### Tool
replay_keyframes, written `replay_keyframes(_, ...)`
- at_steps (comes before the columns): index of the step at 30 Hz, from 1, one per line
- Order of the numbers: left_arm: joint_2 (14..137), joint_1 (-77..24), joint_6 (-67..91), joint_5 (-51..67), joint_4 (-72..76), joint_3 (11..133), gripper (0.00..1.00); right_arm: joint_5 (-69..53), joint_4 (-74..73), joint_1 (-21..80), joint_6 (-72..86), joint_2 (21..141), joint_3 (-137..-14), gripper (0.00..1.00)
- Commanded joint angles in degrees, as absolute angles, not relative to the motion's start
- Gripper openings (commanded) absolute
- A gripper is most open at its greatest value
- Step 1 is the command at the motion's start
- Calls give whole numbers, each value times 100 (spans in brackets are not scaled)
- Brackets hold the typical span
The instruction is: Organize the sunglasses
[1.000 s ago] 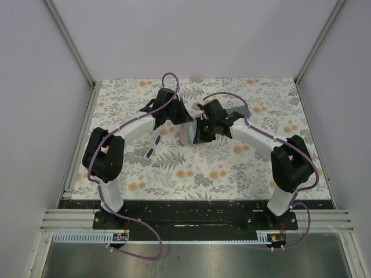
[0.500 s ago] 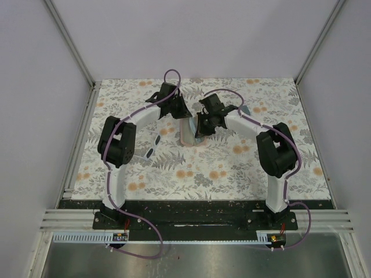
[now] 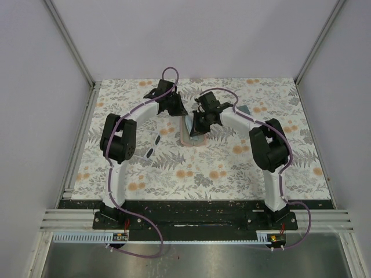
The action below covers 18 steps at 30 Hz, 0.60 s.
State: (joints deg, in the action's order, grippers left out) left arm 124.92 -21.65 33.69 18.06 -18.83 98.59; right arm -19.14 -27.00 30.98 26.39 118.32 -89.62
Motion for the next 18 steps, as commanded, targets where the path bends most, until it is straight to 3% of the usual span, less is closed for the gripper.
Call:
replay_keyframes(1, 12647, -2101, 3041, 1696, -2065, 10204, 0, -2092, -2654, 3146, 2733, 12005, -9351, 0)
replay_keyframes(18, 12832, -1916, 2760, 1521, -2320, 10318, 0, -2171, -2725, 3586, 2953, 12717, -10002, 0)
